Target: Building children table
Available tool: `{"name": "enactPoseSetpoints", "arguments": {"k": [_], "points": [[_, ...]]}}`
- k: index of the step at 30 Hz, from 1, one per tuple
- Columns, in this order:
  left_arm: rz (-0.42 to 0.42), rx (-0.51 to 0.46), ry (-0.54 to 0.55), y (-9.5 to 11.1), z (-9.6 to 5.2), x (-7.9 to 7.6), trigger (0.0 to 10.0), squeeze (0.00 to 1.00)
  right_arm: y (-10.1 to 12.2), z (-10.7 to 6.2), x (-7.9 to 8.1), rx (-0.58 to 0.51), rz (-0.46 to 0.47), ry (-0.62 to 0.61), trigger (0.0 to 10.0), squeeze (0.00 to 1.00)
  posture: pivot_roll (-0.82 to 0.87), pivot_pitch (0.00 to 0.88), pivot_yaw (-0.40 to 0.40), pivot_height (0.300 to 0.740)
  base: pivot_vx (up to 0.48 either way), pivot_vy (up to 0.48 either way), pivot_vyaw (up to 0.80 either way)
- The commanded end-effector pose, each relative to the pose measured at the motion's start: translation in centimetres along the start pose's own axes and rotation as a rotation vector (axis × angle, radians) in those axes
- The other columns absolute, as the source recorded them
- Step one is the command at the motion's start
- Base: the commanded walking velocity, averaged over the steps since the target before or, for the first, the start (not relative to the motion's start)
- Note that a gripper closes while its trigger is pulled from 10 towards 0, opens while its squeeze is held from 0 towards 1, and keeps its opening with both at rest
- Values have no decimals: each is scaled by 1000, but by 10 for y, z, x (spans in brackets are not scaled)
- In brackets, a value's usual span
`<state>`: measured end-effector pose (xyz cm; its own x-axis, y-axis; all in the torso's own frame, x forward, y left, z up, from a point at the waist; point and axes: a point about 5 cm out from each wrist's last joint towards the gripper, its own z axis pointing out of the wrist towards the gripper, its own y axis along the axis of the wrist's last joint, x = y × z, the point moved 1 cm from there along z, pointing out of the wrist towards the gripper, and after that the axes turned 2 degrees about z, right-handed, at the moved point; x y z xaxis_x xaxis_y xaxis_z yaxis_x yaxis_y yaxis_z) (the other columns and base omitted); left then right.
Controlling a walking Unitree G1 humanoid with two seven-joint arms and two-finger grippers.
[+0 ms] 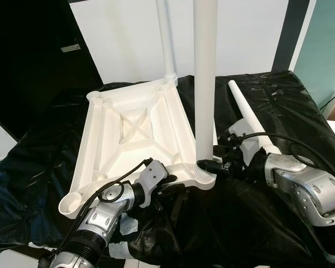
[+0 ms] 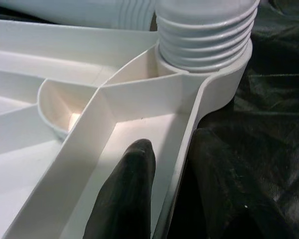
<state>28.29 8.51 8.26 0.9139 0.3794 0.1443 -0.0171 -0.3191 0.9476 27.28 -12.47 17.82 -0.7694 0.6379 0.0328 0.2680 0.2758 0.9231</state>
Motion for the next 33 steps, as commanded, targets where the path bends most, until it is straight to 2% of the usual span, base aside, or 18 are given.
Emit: {"name": "enactPoseSetpoints", "arguments": {"k": [1,3,7,8,13,15,18,23,25,28,29,30,33], "points": [[7,18,-23,-3,-3,-1,10000,0,-22,6,2,109,133,21,10000,0,-22,0,133,740,0,0,0],[5,18,-22,-3,-3,-1,10000,0,-19,6,3,109,194,23,10000,0,-22,0,132,740,0,0,0],[5,17,-22,-3,-3,-1,10000,0,-15,6,5,111,241,33,10000,0,-22,0,132,740,0,0,0],[5,16,-22,-3,-2,-1,10000,0,-13,5,6,115,284,39,10000,0,-24,0,130,740,0,0,0],[6,15,-20,-2,-2,0,10000,0,-9,5,5,119,363,49,10000,0,-24,0,129,740,0,0,0],[7,15,-18,-2,-1,1,10000,0,-1,6,3,99,438,54,10000,0,-24,0,127,740,0,0,0],[8,14,-16,-2,-1,1,10000,0,8,7,2,84,490,56,10000,0,-22,0,125,740,0,0,0],[7,13,-14,-2,-1,1,10000,0,13,7,2,82,501,55,10000,0,-20,0,122,740,0,0,0],[6,13,-13,-2,-1,1,10000,0,14,7,2,84,488,48,10000,0,-19,0,121,740,0,0,0],[5,13,-10,-3,-2,1,10000,0,21,6,0,69,270,-35,10000,0,-19,0,119,740,0,0,0],[5,13,-9,-3,-2,1,10000,0,25,5,-1,43,152,-77,10000,0,-17,0,117,740,0,0,0],[5,13,-9,-3,-2,1,10000,0,25,5,-1,43,152,-77,10000,0,-17,0,117,740,0,0,0],[4,11,-8,-3,-2,1,10000,0,27,4,2,19,-37,-107,10000,0,-17,0,116,740,0,0,0]]}}
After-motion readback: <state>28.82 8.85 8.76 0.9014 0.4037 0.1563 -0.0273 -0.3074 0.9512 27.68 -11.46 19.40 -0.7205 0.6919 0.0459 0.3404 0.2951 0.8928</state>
